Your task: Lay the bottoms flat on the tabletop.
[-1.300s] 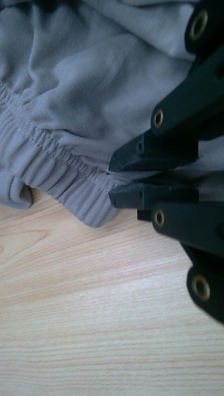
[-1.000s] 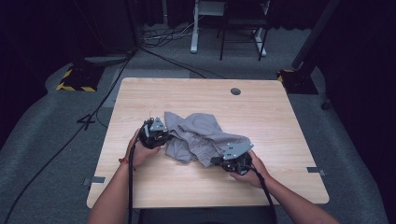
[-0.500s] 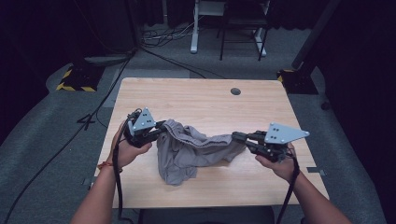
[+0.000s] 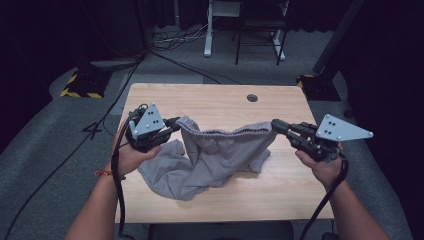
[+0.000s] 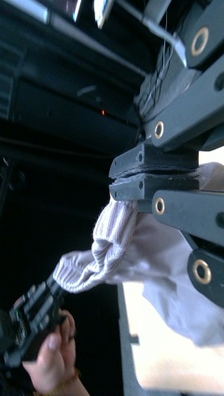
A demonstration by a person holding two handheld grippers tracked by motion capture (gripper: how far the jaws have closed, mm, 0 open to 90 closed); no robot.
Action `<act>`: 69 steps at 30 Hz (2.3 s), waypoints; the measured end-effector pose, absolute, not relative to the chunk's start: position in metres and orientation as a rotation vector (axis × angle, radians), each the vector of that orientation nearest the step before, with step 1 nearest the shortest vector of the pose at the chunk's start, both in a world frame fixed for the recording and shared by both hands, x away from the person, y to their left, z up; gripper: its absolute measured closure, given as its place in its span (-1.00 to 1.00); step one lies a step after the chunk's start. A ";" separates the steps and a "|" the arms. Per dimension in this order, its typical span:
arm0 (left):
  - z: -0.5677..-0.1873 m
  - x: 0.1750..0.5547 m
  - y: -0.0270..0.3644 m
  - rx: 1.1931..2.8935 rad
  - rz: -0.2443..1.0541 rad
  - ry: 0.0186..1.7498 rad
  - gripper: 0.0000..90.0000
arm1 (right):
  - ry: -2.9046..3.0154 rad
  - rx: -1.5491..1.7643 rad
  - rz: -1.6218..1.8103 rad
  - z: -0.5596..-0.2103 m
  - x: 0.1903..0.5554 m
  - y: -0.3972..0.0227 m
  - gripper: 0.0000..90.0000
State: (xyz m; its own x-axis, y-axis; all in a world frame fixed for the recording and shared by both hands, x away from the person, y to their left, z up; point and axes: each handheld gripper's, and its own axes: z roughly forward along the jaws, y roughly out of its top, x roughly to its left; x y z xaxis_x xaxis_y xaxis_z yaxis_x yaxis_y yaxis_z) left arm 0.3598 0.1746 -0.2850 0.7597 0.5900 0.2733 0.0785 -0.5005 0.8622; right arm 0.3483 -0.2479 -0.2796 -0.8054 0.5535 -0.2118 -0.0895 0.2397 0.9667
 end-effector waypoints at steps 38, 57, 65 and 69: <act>-0.401 0.551 0.135 2.151 0.707 1.020 0.83 | 2.162 0.915 1.156 -0.377 0.570 -0.211 0.96; -0.451 0.555 0.149 2.203 0.594 1.162 -0.09 | 2.266 1.009 1.003 -0.440 0.582 -0.222 0.21; -0.457 0.479 0.183 2.291 0.563 0.997 -0.23 | 2.441 0.887 1.045 -0.442 0.521 -0.267 0.14; -0.461 0.442 0.195 2.350 0.521 0.938 -0.21 | 2.567 0.824 0.980 -0.458 0.489 -0.279 0.14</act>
State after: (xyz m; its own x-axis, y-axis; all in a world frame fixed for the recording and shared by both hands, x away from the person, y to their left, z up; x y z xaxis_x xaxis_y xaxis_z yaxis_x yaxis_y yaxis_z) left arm 0.4424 0.1948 -0.4609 0.6810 0.7174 0.1469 0.5034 -0.6044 0.6175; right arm 0.4887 -0.2794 -0.4585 -0.8009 0.5967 -0.0492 0.4121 0.6091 0.6776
